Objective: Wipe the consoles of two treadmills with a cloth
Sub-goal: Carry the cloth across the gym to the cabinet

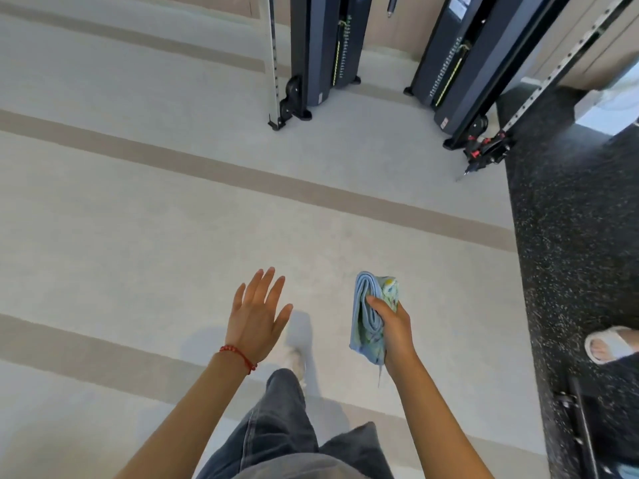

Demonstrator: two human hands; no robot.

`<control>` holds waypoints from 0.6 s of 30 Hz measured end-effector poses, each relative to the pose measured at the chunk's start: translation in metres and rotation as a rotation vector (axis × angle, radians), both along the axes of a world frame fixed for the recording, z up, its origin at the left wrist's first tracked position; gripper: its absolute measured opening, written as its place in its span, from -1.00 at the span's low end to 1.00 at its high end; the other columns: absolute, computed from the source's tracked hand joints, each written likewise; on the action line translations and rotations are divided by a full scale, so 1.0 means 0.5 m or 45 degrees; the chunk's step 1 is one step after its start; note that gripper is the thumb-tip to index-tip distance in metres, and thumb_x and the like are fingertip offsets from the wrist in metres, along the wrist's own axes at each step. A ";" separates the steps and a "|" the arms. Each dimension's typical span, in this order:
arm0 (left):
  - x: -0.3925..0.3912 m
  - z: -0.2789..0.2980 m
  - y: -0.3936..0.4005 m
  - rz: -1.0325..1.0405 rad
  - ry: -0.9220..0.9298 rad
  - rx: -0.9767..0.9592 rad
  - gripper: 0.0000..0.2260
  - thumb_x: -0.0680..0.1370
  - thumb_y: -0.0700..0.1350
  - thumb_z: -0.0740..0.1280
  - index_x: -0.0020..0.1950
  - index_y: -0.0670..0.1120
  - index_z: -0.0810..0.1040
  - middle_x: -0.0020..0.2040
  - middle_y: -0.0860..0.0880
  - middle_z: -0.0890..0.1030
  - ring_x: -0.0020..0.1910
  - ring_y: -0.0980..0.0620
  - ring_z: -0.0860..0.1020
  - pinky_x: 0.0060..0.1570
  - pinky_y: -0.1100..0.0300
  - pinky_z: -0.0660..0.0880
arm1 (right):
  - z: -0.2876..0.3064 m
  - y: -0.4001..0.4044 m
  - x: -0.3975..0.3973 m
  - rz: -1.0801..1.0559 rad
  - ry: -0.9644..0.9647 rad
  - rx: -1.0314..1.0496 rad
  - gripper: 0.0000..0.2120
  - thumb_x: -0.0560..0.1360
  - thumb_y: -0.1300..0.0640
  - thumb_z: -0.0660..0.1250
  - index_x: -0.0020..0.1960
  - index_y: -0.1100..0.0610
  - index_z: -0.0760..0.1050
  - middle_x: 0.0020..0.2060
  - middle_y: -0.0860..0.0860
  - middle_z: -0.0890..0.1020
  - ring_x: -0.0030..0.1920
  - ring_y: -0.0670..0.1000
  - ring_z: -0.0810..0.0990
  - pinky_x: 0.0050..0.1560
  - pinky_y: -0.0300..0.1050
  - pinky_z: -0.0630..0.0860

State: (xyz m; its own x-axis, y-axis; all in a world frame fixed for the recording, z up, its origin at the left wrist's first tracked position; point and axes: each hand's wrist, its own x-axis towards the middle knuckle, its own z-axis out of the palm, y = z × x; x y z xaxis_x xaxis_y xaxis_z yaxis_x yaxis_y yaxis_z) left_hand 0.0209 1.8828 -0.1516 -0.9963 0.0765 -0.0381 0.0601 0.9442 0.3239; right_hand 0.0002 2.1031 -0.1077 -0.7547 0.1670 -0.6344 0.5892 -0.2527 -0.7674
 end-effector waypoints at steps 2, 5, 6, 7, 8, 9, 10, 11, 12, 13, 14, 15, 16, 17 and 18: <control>-0.069 0.007 -0.033 0.014 0.008 -0.016 -0.40 0.63 0.16 -0.16 0.30 -0.19 0.48 0.32 -0.20 0.46 0.29 -0.21 0.43 0.16 -0.21 0.39 | 0.008 -0.036 -0.074 0.040 0.022 0.008 -0.87 0.47 0.22 0.34 0.02 0.17 0.53 -0.18 0.09 0.63 -0.21 0.08 0.61 -0.28 -0.17 0.58; -0.151 0.013 -0.079 0.049 0.002 -0.019 -0.41 0.63 0.16 -0.15 0.31 -0.19 0.47 0.33 -0.20 0.45 0.30 -0.22 0.42 0.17 -0.20 0.37 | 0.018 -0.088 -0.167 0.121 0.045 0.024 -0.91 0.47 0.22 0.35 -0.03 0.13 0.54 -0.19 0.08 0.64 -0.21 0.07 0.62 -0.22 -0.14 0.59; -0.173 0.013 -0.093 0.066 0.003 -0.024 -0.41 0.63 0.16 -0.14 0.31 -0.18 0.46 0.33 -0.20 0.45 0.30 -0.22 0.42 0.17 -0.20 0.36 | 0.018 -0.104 -0.195 0.142 0.045 0.023 -0.92 0.47 0.23 0.35 -0.04 0.12 0.54 -0.19 0.08 0.64 -0.21 0.08 0.62 -0.20 -0.12 0.58; -0.194 0.013 -0.108 0.087 0.002 -0.023 -0.42 0.63 0.16 -0.14 0.32 -0.18 0.46 0.33 -0.20 0.45 0.30 -0.21 0.42 0.17 -0.20 0.36 | 0.018 -0.120 -0.224 0.161 0.043 0.022 -0.92 0.46 0.23 0.35 -0.05 0.13 0.54 -0.18 0.09 0.64 -0.21 0.08 0.62 -0.18 -0.11 0.58; -0.214 0.012 -0.122 0.114 -0.002 -0.018 -0.42 0.63 0.16 -0.14 0.32 -0.18 0.46 0.33 -0.19 0.45 0.30 -0.21 0.42 0.17 -0.20 0.36 | 0.017 -0.136 -0.253 0.180 0.037 0.023 -0.92 0.46 0.23 0.35 -0.04 0.13 0.54 -0.18 0.10 0.64 -0.20 0.08 0.62 -0.18 -0.11 0.58; -0.235 0.011 -0.136 0.146 -0.007 -0.012 -0.42 0.63 0.16 -0.14 0.31 -0.18 0.47 0.33 -0.19 0.45 0.29 -0.21 0.42 0.17 -0.20 0.36 | 0.014 -0.152 -0.283 0.200 0.028 0.025 -0.91 0.46 0.23 0.35 -0.04 0.14 0.54 -0.17 0.10 0.64 -0.20 0.09 0.62 -0.17 -0.10 0.57; -0.255 0.011 -0.150 0.184 -0.012 -0.006 -0.41 0.63 0.16 -0.14 0.31 -0.18 0.47 0.33 -0.19 0.46 0.29 -0.21 0.43 0.17 -0.20 0.36 | 0.011 -0.170 -0.314 0.220 0.017 0.026 -0.91 0.46 0.23 0.36 -0.04 0.14 0.54 -0.17 0.11 0.64 -0.19 0.10 0.61 -0.16 -0.10 0.57; -0.275 0.011 -0.165 0.223 -0.015 0.000 -0.41 0.63 0.16 -0.15 0.31 -0.18 0.47 0.32 -0.20 0.46 0.29 -0.22 0.43 0.16 -0.21 0.37 | 0.007 -0.188 -0.346 0.242 0.007 0.027 -0.91 0.46 0.23 0.36 -0.04 0.14 0.54 -0.17 0.11 0.64 -0.19 0.10 0.61 -0.15 -0.09 0.56; -0.294 0.010 -0.181 0.261 -0.018 0.006 -0.40 0.63 0.17 -0.15 0.31 -0.18 0.48 0.32 -0.20 0.46 0.28 -0.22 0.43 0.16 -0.21 0.38 | 0.004 -0.208 -0.378 0.269 -0.003 0.028 -0.90 0.45 0.22 0.36 -0.03 0.15 0.54 -0.18 0.11 0.64 -0.19 0.11 0.61 -0.15 -0.09 0.56; -0.311 0.009 -0.198 0.300 -0.019 0.013 -0.40 0.63 0.17 -0.15 0.30 -0.18 0.48 0.32 -0.20 0.46 0.28 -0.22 0.43 0.15 -0.21 0.38 | 0.001 -0.229 -0.410 0.300 -0.012 0.029 -0.88 0.45 0.22 0.36 -0.01 0.16 0.54 -0.18 0.10 0.64 -0.19 0.10 0.61 -0.15 -0.09 0.55; -0.330 0.008 -0.215 0.342 -0.021 0.019 -0.40 0.63 0.17 -0.15 0.31 -0.18 0.48 0.32 -0.19 0.46 0.28 -0.22 0.43 0.15 -0.21 0.38 | -0.002 -0.253 -0.442 0.332 -0.021 0.027 -0.86 0.45 0.22 0.36 0.01 0.18 0.54 -0.18 0.11 0.63 -0.19 0.10 0.61 -0.16 -0.10 0.55; -0.349 0.008 -0.234 0.387 -0.019 0.024 -0.40 0.63 0.17 -0.15 0.31 -0.18 0.48 0.32 -0.19 0.47 0.28 -0.22 0.44 0.16 -0.21 0.38 | -0.003 -0.279 -0.476 0.369 -0.026 0.024 -0.83 0.45 0.22 0.36 0.03 0.19 0.53 -0.18 0.11 0.63 -0.19 0.10 0.60 -0.16 -0.10 0.55; -0.370 0.008 -0.253 0.433 -0.017 0.029 -0.40 0.63 0.17 -0.15 0.31 -0.17 0.48 0.32 -0.19 0.47 0.28 -0.22 0.44 0.16 -0.20 0.38 | -0.006 -0.306 -0.511 0.410 -0.026 0.019 -0.83 0.45 0.22 0.37 0.04 0.19 0.54 -0.18 0.11 0.63 -0.19 0.10 0.61 -0.16 -0.09 0.55; -0.392 0.008 -0.272 0.481 -0.016 0.030 -0.40 0.63 0.17 -0.15 0.30 -0.17 0.48 0.31 -0.19 0.47 0.28 -0.22 0.44 0.16 -0.20 0.37 | -0.007 -0.335 -0.547 0.456 -0.020 0.011 -0.84 0.44 0.22 0.37 0.03 0.18 0.54 -0.18 0.10 0.64 -0.19 0.10 0.61 -0.15 -0.09 0.55; -0.415 0.009 -0.293 0.531 -0.025 0.024 -0.39 0.63 0.17 -0.16 0.30 -0.17 0.49 0.31 -0.18 0.48 0.27 -0.22 0.45 0.16 -0.20 0.37 | -0.007 -0.365 -0.583 0.505 -0.009 -0.003 -0.86 0.44 0.23 0.37 0.01 0.17 0.54 -0.17 0.10 0.64 -0.18 0.09 0.61 -0.14 -0.08 0.55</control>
State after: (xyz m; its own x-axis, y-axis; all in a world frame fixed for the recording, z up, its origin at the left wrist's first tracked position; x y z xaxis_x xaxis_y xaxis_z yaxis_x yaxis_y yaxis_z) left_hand -0.1865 1.7364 -0.1470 -0.9412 -0.3326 -0.0596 -0.3325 0.8801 0.3390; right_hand -0.2910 1.9209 -0.1110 -0.7561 -0.1383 -0.6397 0.6465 -0.0063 -0.7628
